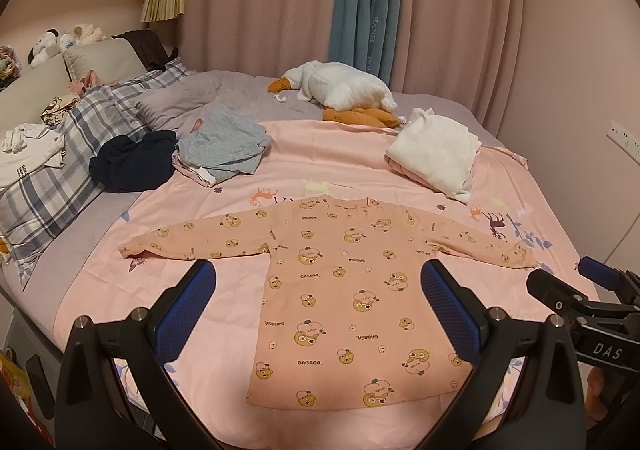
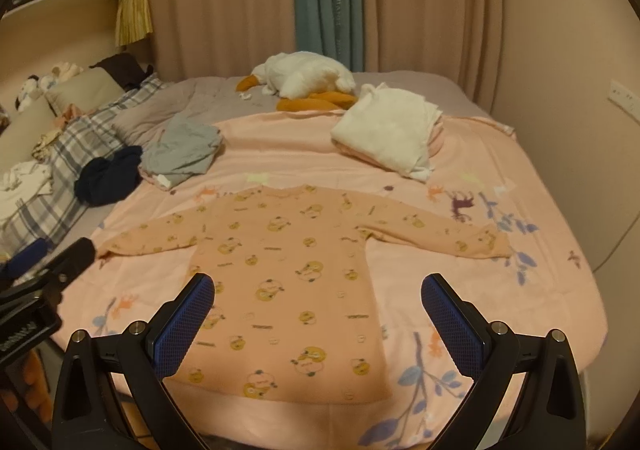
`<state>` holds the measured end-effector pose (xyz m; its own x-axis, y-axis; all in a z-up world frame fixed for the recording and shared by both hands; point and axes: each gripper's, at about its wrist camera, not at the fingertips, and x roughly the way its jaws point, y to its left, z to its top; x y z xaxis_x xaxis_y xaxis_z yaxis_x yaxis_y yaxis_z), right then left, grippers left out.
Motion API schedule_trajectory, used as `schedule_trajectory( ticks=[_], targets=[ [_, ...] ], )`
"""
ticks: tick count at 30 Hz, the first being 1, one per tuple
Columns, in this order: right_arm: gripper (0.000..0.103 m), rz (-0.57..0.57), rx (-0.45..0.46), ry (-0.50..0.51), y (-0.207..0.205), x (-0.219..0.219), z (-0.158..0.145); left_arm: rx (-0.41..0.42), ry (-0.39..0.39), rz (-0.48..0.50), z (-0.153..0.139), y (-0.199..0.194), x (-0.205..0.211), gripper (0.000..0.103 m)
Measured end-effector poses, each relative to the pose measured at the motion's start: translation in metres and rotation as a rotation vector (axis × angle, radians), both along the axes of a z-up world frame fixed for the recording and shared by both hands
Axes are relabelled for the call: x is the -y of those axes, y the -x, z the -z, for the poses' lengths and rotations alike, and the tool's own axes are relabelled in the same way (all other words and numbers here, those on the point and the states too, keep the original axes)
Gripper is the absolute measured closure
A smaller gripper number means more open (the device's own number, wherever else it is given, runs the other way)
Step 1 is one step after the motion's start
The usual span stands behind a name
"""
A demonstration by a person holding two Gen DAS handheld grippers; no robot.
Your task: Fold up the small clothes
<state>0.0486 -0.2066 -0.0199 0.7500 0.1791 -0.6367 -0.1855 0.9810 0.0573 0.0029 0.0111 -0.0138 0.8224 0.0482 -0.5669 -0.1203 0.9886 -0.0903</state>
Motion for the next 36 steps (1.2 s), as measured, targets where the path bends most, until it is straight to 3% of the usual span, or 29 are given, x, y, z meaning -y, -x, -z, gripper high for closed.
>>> schedule_trajectory(
  ticks=[7, 12, 15, 18, 23, 28, 30, 33, 36],
  targets=[
    [0.000, 0.019, -0.030, 0.028, -0.025, -0.001, 0.017, -0.033, 0.017, 0.015, 0.020, -0.030, -0.012, 0.000],
    [0.000, 0.059, -0.049, 0.040, -0.060, 0.021, 0.037, -0.087, 0.104, 0.035, 0.056, -0.082, -0.044, 0.000],
    [0.000, 0.131, -0.077, 0.057, -0.093, 0.046, 0.054, -0.167, 0.131, -0.012, 0.099, -0.131, -0.070, 0.001],
    [0.000, 0.215, -0.113, 0.061, -0.124, 0.074, 0.072, -0.192, 0.160, -0.029, 0.131, -0.165, -0.088, 0.001],
    [0.000, 0.337, -0.213, 0.019, -0.178, 0.127, 0.112, -0.287, 0.214, -0.060, 0.195, -0.227, -0.114, 0.005],
    [0.000, 0.456, -0.285, 0.006, -0.216, 0.181, 0.155, -0.408, 0.368, -0.071, 0.255, -0.269, -0.128, 0.016],
    [0.000, 0.507, -0.314, -0.022, -0.225, 0.203, 0.176, -0.338, 0.341, -0.075, 0.253, -0.267, -0.124, 0.016],
    [0.000, 0.553, -0.334, -0.140, -0.222, 0.233, 0.198, -0.347, 0.283, -0.043, 0.254, -0.273, -0.114, 0.016],
    [0.000, 0.605, -0.327, -0.284, -0.209, 0.260, 0.211, -0.341, 0.265, -0.038, 0.253, -0.274, -0.115, 0.030]
  ],
)
